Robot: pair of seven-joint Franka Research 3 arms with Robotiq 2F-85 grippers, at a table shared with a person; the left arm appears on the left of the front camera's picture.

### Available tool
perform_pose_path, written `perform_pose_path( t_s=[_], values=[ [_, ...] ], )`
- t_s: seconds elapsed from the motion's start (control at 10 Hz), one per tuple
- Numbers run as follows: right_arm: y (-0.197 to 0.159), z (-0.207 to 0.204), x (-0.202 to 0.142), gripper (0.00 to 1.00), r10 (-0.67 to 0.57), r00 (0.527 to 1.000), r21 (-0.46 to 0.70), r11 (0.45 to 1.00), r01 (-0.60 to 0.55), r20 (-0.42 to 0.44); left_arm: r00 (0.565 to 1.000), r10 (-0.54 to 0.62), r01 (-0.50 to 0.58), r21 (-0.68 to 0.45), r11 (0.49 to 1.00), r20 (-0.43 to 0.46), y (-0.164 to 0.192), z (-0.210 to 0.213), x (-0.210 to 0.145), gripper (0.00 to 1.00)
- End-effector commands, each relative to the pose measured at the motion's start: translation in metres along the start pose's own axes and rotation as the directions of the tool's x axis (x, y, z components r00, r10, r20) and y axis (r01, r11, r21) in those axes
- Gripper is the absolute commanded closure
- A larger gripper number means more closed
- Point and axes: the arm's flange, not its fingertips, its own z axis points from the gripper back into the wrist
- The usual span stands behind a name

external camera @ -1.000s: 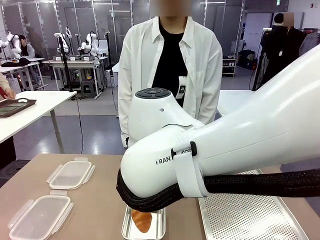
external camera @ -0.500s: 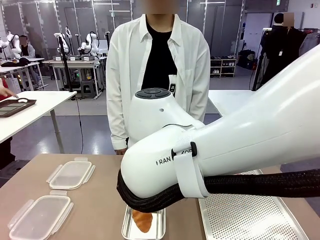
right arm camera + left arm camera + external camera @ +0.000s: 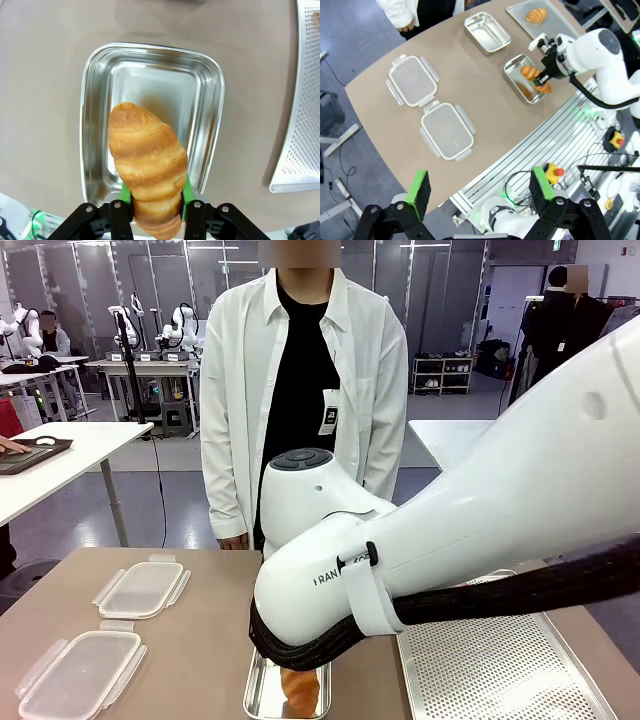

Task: Place the bread into the airtight container.
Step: Pick up a Butter Roll and place it into an empty Airtight Container.

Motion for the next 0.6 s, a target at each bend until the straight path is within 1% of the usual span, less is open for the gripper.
perform_pose_path(
  t_s=[0.0, 0.1, 0.2, 0.3, 0.4, 0.5],
  values=[
    [0.0137, -0.004, 0.0116, 0.57, -0.021, 0.999, 0.002, 1.0, 0.021, 0.028, 1.0, -0.022, 0.022, -0.001, 1.0, -0.004, -0.0001, 0.0009, -0.0008, 0.0],
    [0.0142, -0.0043, 0.0128, 0.57, -0.013, 1.0, 0.006, 1.0, 0.013, 0.028, 1.0, -0.022, 0.022, -0.001, 1.0, -0.004, -0.0001, 0.0009, -0.0008, 0.0],
    [0.0134, -0.0035, 0.0138, 0.43, -0.009, 1.0, 0.011, 1.0, 0.009, 0.029, 1.0, -0.022, 0.022, -0.001, 1.0, -0.004, -0.0001, 0.0009, -0.0008, 0.0],
    [0.0126, -0.0028, 0.0144, 0.24, -0.01, 1.0, 0.018, 1.0, 0.01, 0.02, 1.0, -0.022, 0.022, -0.001, 1.0, -0.004, -0.0001, 0.0009, -0.0008, 0.0],
    [0.0117, -0.0033, 0.0143, 0.08, -0.008, 1.0, 0.015, 1.0, 0.008, 0.017, 1.0, -0.022, 0.022, -0.001, 1.0, -0.004, -0.0001, 0.0009, -0.0008, 0.0],
    [0.0115, -0.0031, 0.0148, 0.0, -0.01, 1.0, 0.019, 1.0, 0.01, 0.014, 1.0, -0.022, 0.022, -0.001, 1.0, -0.004, -0.0001, 0.0009, -0.0008, 0.0]
  ],
)
